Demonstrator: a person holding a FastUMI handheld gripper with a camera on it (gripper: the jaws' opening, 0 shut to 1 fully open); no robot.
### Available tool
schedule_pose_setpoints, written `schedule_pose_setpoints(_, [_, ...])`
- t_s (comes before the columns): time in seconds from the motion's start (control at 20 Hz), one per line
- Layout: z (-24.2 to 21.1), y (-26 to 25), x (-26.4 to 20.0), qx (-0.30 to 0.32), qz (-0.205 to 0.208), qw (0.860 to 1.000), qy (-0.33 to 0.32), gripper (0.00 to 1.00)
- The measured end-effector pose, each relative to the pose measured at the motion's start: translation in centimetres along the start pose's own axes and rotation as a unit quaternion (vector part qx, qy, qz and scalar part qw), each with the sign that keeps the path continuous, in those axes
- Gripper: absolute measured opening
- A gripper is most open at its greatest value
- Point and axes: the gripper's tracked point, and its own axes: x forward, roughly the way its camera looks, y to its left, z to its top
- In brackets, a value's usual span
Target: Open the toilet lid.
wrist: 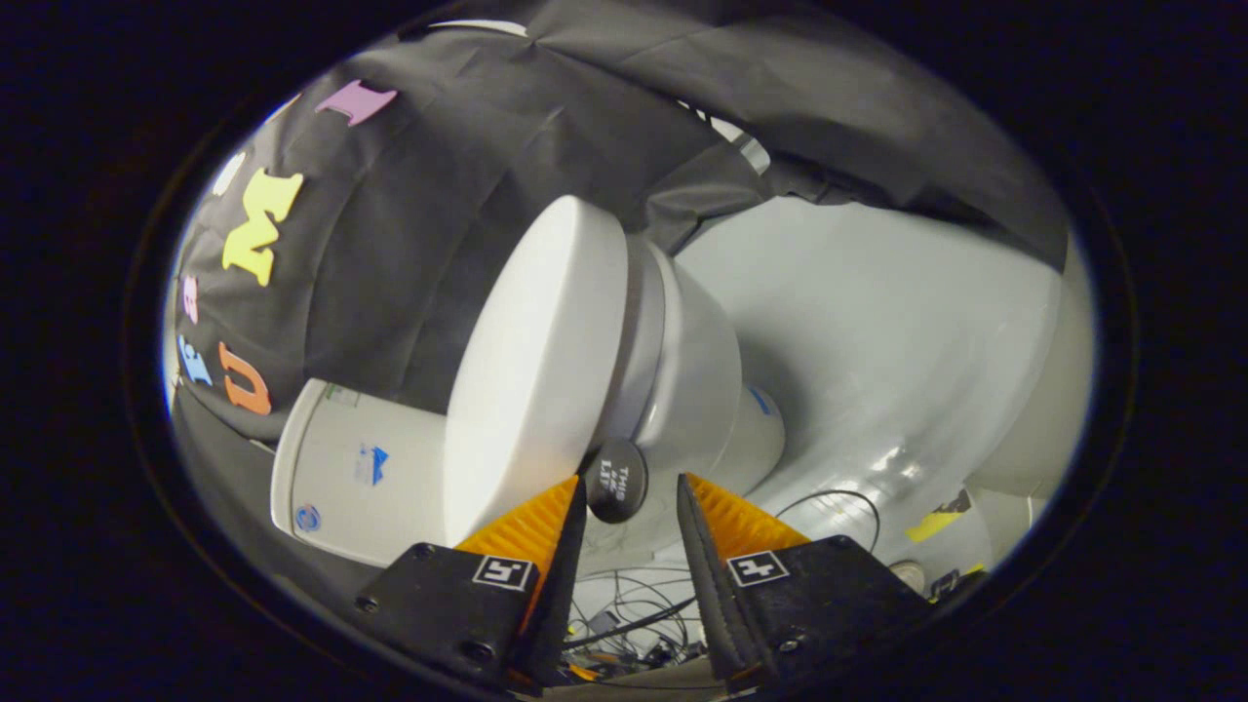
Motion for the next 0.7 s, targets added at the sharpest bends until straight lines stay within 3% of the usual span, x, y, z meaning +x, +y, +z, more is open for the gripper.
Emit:
schedule_pose_setpoints(0.25, [0.2,-0.3,0.9,0.021,-0.014,1.0,0.001,0.31])
schedule_pose_setpoints(0.45, [0.7,0.4,0.5,0.087,-0.016,0.996,0.007,0.17])
schedule_pose_setpoints(0.7, [1.2,2.5,-0.8,0.083,-0.018,0.996,0.01,0.08])
